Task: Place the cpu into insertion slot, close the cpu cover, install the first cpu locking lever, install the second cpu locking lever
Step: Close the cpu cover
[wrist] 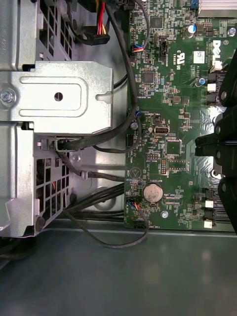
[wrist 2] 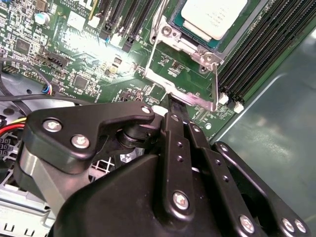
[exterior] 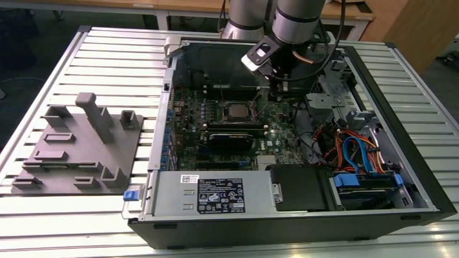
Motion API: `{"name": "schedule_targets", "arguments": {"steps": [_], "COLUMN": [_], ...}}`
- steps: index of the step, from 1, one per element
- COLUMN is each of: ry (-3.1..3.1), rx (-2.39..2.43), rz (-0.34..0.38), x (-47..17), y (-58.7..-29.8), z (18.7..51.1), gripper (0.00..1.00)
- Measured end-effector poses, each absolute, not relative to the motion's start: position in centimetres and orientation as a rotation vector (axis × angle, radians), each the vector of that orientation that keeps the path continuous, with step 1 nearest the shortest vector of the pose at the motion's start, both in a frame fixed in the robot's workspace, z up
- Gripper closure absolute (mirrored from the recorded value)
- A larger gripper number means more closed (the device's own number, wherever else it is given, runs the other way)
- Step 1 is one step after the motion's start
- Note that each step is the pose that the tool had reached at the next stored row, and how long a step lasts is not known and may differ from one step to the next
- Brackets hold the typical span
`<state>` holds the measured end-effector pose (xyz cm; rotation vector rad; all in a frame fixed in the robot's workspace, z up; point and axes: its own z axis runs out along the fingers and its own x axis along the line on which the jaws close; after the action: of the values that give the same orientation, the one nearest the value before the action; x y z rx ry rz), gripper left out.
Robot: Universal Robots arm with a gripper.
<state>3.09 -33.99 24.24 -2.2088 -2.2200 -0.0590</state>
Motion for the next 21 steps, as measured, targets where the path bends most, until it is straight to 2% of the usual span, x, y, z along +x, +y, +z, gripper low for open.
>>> {"name": "schedule_targets", "arguments": {"steps": [21], "ry": [-2.22], "rx": [-2.209], "rz": [-0.059], "x": [2.55], "y": [-33.98], "z": [24.25], "gripper": [0.89]}}
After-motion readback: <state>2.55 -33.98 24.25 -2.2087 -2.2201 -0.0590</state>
